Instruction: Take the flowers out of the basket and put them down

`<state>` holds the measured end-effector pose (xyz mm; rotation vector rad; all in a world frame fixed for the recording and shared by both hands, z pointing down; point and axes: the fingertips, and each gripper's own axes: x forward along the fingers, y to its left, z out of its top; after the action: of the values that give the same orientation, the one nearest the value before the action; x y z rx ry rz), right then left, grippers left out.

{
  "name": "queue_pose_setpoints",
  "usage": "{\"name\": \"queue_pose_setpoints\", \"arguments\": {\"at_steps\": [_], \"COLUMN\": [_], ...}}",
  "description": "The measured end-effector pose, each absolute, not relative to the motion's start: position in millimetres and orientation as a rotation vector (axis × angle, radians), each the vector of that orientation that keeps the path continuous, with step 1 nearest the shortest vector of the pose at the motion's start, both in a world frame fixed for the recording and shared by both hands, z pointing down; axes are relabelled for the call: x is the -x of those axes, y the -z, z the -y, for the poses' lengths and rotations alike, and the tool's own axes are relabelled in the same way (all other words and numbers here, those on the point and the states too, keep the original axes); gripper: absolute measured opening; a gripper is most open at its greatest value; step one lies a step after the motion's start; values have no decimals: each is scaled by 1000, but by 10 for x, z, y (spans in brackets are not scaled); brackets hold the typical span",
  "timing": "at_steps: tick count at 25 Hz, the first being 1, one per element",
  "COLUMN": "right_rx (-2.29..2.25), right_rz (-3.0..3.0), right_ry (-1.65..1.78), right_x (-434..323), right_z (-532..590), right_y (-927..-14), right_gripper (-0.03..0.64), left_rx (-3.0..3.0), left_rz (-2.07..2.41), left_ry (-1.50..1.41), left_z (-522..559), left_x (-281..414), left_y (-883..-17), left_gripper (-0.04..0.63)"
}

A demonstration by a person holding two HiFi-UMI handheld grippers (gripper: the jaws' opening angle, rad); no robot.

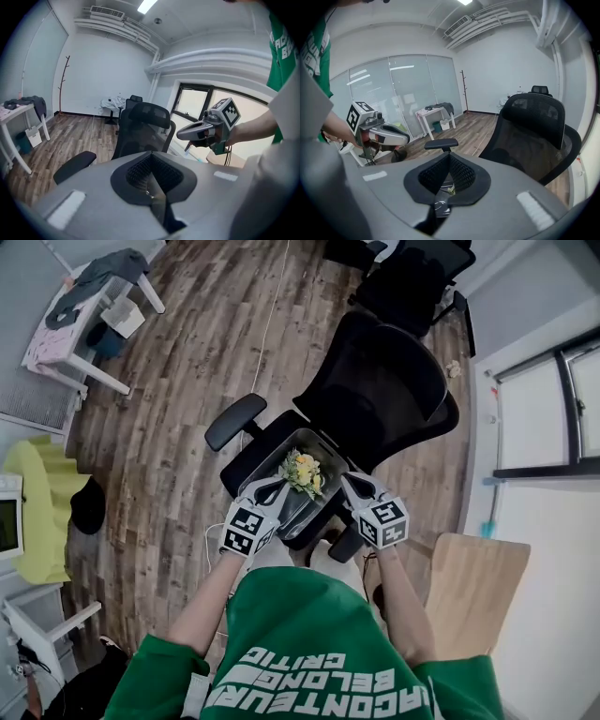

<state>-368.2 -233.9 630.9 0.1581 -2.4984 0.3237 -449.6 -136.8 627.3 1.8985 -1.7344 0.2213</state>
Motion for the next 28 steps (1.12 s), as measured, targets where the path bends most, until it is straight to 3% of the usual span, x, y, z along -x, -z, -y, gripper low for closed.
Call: {"name": "queue_pose_setpoints", "arguments": {"at_steps": [28], "right_rx": [97], "right_rz": [2347], "right_ry": [-385], "right_x": [3933], "right_z": [2487], "right_y": [-7408], "right_gripper": [6], "left_rx": [-1663], "left_rz": [1739], "left_ry": [-258], "left_z": [1491], "left_x": [4495], "left_y": [-7459], "left_gripper": [12]}}
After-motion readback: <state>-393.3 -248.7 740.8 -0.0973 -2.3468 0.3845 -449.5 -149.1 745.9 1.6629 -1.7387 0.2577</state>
